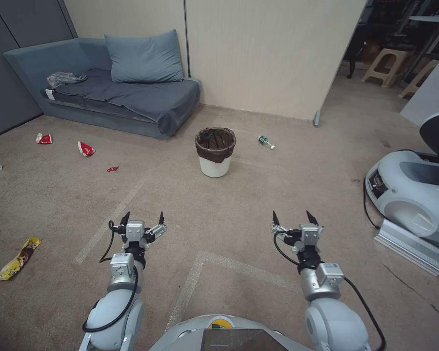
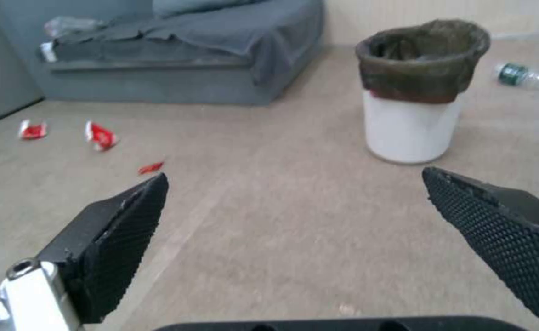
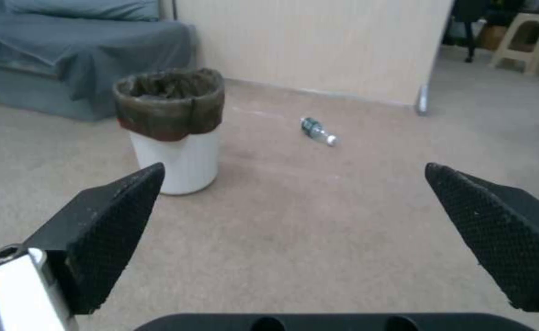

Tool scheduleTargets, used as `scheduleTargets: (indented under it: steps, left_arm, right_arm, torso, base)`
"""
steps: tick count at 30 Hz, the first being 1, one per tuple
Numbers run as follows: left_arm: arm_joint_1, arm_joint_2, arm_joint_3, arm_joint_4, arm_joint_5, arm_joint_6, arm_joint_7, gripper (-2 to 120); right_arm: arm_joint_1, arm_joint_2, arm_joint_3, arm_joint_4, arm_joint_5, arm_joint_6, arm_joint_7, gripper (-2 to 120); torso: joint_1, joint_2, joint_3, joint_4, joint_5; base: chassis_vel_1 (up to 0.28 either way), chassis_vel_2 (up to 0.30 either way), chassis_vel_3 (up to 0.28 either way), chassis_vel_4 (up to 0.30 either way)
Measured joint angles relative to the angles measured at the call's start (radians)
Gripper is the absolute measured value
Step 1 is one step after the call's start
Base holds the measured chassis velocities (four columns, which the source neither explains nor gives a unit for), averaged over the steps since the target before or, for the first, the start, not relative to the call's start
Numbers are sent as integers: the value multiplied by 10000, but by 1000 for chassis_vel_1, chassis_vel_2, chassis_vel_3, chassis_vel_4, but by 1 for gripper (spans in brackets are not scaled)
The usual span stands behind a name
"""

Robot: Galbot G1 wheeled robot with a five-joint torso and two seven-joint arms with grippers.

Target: Pick up the trash bin, then pick up the garbage from the floor and place it into the trash bin.

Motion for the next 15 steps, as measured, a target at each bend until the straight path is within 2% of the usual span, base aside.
scheduleTargets:
  steps: [2, 7, 8, 10, 15]
  left_arm:
    - [403, 87, 83, -742, 38, 673, -411, 100]
    - [774, 171, 157, -1422, 73, 1288, -782, 100]
    - [1020, 224, 203, -1796, 99, 1687, -1040, 100]
    - [1364, 293, 280, -1932, 135, 2229, -1371, 100]
    - [1466, 315, 424, -1960, 205, 2199, -1471, 100]
  right_arm:
    - [-534, 139, 76, 748, -58, -231, 52, 100]
    - [-1023, 271, 144, 1434, -107, -448, 94, 100]
    - [-1348, 359, 191, 1803, -141, -579, 128, 100]
    - [-1775, 473, 252, 1927, -180, -778, 167, 100]
    - [-1887, 502, 273, 1951, -210, -646, 156, 100]
  torso:
    - [0, 0, 0, 0, -1]
    - [0, 0, 0, 0, -1]
    - [0, 1, -1, 0, -1]
    - [0, 0, 0, 1, -1]
    - [0, 0, 0, 0, 0]
  base:
    - [0, 0, 0, 0]
    - [0, 0, 0, 0]
    - [0, 0, 0, 0]
    - [0, 0, 0, 0]
    - [0, 0, 0, 0]
